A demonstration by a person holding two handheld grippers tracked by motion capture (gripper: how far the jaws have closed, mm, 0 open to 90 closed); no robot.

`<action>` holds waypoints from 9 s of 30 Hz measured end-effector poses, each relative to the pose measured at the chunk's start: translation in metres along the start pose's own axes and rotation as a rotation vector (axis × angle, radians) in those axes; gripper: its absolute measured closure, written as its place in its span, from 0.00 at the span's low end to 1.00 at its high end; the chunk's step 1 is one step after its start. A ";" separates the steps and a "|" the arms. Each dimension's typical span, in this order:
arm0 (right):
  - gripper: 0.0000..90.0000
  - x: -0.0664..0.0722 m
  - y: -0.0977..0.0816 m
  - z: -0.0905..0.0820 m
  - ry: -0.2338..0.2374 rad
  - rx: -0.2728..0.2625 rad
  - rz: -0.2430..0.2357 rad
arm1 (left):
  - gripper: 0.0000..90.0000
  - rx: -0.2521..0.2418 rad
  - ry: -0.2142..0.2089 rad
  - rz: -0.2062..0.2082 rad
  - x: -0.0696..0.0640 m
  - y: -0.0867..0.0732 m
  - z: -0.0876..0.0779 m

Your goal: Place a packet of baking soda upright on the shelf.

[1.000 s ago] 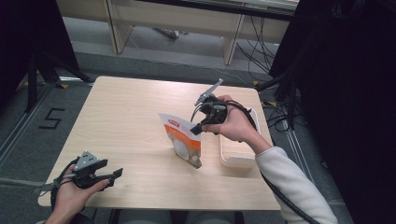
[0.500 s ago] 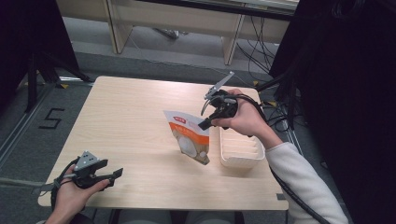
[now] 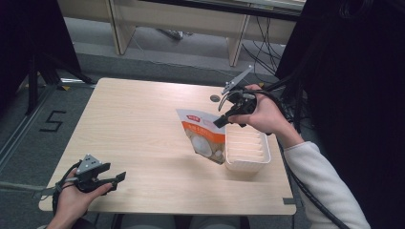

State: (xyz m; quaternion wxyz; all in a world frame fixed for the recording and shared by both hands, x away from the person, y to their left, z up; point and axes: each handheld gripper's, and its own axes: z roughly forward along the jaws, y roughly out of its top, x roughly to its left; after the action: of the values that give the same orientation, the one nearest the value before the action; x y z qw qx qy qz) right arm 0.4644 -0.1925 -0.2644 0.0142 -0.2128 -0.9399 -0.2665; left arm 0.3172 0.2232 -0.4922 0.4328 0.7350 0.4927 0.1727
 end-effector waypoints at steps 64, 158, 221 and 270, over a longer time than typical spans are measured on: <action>1.00 -0.041 -0.054 -0.083 -0.058 0.010 0.052 | 0.31 -0.005 0.002 0.010 0.000 0.000 0.001; 1.00 -0.049 -0.060 -0.072 -0.073 0.110 -0.233 | 0.31 -0.001 0.001 0.011 -0.001 0.001 0.001; 1.00 -0.061 -0.076 -0.064 -0.082 0.162 -0.204 | 0.31 0.000 -0.003 0.018 -0.001 0.001 0.002; 1.00 -0.060 -0.084 -0.048 -0.137 0.282 -0.203 | 0.31 0.001 -0.004 0.026 -0.002 0.001 0.002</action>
State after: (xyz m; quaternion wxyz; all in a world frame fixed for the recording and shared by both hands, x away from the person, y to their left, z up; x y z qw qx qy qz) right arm 0.4803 -0.3047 -0.2727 -0.0469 -0.1304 -0.9834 -0.1169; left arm 0.3181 0.2207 -0.4921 0.4312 0.7417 0.4824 0.1768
